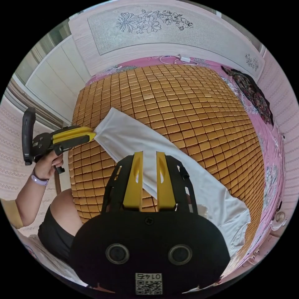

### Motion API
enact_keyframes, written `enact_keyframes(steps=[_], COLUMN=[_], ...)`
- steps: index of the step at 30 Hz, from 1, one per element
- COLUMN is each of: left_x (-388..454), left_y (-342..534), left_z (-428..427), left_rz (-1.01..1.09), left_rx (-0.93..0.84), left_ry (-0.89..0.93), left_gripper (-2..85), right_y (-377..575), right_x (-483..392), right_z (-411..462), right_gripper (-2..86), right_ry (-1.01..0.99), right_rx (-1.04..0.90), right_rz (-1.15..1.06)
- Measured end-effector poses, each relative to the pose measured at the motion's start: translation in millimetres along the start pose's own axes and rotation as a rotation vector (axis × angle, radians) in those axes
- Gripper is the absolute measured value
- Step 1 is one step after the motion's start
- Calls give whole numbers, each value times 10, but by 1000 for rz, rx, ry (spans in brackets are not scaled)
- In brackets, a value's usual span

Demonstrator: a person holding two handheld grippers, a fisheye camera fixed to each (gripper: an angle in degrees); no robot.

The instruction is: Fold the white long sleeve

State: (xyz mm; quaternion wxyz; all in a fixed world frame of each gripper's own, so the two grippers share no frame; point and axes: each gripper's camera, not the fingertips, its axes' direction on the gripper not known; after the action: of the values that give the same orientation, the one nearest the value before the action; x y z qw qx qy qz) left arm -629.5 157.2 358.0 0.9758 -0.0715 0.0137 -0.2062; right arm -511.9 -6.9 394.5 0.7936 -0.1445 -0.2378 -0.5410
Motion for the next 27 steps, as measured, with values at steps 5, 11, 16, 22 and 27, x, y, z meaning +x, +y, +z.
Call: enact_keyframes(steps=[5, 11, 16, 22, 27], left_x=[43, 193, 764, 2300, 3574], left_y=[16, 82, 158, 615, 1490], left_z=[28, -189, -944, -1847, -1719], left_rz=[64, 83, 188, 650, 994], left_rx=[-4, 117, 365, 558, 290], left_ry=[9, 66, 197, 556, 814], left_gripper=[6, -9, -10, -9, 4], right_y=[-57, 156, 740, 2621, 4685], right_x=[-40, -7, 459, 1185, 1148], right_z=[274, 200, -520, -1825, -2136], right_gripper=[94, 6, -6, 0, 38], right_ry=[103, 38, -70, -189, -129], right_rx=[-38, -26, 233, 702, 648], right_rz=[35, 42, 209, 520, 650])
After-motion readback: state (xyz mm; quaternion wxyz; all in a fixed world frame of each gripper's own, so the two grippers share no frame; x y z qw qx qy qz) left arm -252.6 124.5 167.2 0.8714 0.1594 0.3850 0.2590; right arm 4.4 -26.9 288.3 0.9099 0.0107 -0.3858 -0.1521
